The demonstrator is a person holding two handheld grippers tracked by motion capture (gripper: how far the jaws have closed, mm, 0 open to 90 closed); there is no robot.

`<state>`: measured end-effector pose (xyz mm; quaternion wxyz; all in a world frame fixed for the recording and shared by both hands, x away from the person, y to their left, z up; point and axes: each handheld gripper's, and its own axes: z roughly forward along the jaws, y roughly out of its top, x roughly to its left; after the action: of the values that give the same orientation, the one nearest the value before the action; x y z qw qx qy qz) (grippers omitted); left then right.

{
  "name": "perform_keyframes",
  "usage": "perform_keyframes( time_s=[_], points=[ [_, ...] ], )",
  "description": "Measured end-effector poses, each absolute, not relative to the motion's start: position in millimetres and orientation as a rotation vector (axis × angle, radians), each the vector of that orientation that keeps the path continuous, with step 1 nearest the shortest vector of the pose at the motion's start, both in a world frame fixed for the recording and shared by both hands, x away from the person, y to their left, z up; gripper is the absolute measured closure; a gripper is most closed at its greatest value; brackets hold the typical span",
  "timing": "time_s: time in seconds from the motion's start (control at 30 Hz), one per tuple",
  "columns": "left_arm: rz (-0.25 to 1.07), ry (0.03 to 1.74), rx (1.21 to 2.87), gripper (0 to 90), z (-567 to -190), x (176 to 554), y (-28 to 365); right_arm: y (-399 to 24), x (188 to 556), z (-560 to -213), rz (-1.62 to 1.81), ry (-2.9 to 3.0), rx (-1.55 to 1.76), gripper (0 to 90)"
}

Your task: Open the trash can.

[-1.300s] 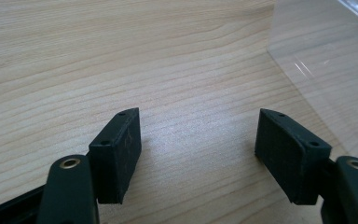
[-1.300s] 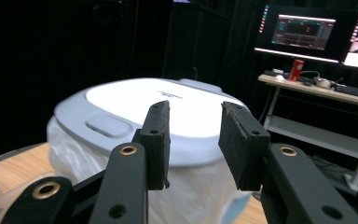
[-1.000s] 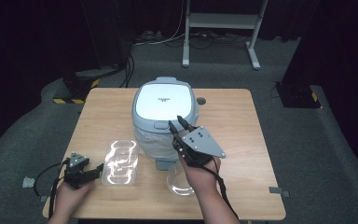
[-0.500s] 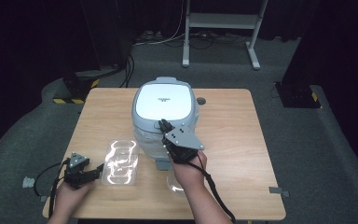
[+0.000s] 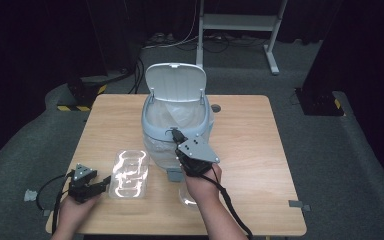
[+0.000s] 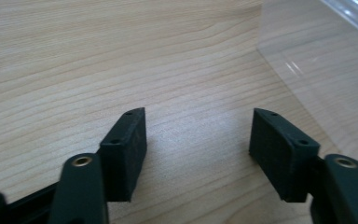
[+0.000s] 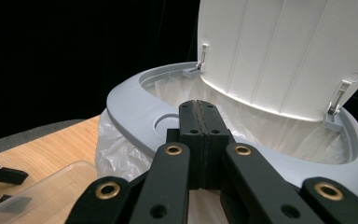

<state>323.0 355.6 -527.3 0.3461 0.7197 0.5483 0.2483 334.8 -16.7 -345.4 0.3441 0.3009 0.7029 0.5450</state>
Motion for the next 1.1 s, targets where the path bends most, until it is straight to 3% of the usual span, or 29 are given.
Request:
perform_keyframes(
  time_s=[0.07,0.2,0.37,0.77,1.1],
  points=[
    [0.637,1.416,1.819,45.0,-524.8,319.1,359.9,-17.0,332.4,-340.1,1.390,1.829,0.794,80.6],
    [0.623,1.400,1.737,50.7,-517.0,310.7,363.8,-21.2,317.0,-337.4,1.416,1.792,0.776,76.5],
    [0.663,1.331,1.636,50.7,-496.2,297.5,361.1,-16.3,296.0,-356.6,1.432,1.819,0.764,71.8],
    [0.504,1.208,1.633,33.2,-479.1,293.1,326.6,8.3,280.3,-409.4,1.440,1.956,0.818,63.7],
    [0.462,1.216,1.692,30.9,-487.5,296.4,314.5,36.4,285.3,-437.0,1.434,2.034,0.859,58.7]
  ],
)
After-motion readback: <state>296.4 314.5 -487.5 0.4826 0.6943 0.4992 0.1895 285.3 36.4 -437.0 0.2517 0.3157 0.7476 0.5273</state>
